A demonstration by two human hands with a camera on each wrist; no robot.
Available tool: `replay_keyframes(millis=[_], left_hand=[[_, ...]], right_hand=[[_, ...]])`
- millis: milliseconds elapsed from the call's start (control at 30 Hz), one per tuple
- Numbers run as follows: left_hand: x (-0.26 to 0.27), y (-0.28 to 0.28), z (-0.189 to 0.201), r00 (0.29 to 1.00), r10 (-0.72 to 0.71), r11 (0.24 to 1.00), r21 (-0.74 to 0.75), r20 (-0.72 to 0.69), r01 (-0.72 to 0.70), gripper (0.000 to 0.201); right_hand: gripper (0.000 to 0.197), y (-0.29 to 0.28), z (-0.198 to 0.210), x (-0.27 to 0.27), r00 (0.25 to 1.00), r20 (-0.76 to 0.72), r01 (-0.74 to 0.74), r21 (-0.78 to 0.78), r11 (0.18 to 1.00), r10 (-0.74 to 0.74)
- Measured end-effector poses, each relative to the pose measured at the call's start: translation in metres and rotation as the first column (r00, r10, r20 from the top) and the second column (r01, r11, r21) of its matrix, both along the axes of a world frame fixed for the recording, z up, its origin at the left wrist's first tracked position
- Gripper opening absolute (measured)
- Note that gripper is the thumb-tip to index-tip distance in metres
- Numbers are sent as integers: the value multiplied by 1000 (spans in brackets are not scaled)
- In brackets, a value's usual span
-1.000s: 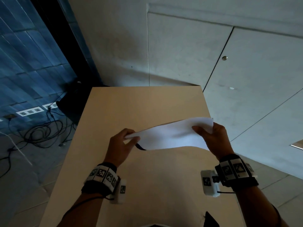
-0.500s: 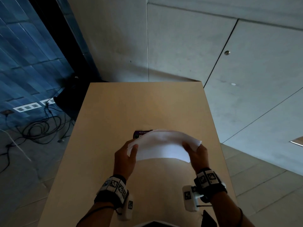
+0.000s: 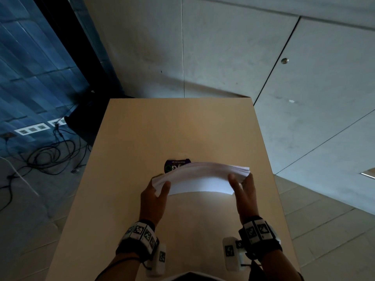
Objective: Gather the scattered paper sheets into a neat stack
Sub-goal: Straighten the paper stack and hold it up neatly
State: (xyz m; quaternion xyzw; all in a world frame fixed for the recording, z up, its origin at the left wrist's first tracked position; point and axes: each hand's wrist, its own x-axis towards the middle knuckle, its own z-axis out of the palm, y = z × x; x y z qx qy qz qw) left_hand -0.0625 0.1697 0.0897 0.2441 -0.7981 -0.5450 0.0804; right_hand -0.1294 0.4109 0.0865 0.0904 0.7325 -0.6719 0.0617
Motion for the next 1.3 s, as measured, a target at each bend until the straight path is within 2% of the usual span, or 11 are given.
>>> replay_keyframes(millis=[100,167,433,533,667,766,933,1066,1133,1200,1300], left_hand=[[-1,1,3,994,65,990,133,-84,-53,52],[-3,4,3,986,116,983,154,-119,-97,69],[-15,10,8,960,274,951,165,-62,-261,36],[-15,9,4,965,253,959,151,-65,-241,43],[-7,6,3,977,173,969,197,-123,-147,64],[5,1,0,992,44,976,219,-115,-18,57],[11,-7,4,998,-46,997,-57,34,48,39],[-1,-12,30,988,-130,956,-256,78,146,40],[-11,-13,50,981,-172,922,-337,91,193,46],[-23,-9,73,960,-266,872,-403,84,277,45],[-40,-1,103,894,-441,759,-500,78,418,42]], right_hand=[[32,-5,14,3,996,28,92,-100,991,-90],[29,-7,16,2,989,82,134,-104,986,-126],[38,-9,10,-4,978,89,200,-101,975,-191],[45,-8,8,-3,975,102,207,-104,973,-196],[72,-8,8,0,977,117,186,-71,980,-177],[70,-7,10,-2,979,98,185,-33,982,-181],[64,-2,17,-4,982,134,137,-25,990,-132],[72,7,38,-8,989,6,141,211,967,-145],[74,9,56,-10,978,-202,136,395,908,-59],[69,5,75,-12,912,-357,55,591,805,200],[64,-12,103,-10,799,-205,-228,767,600,566]])
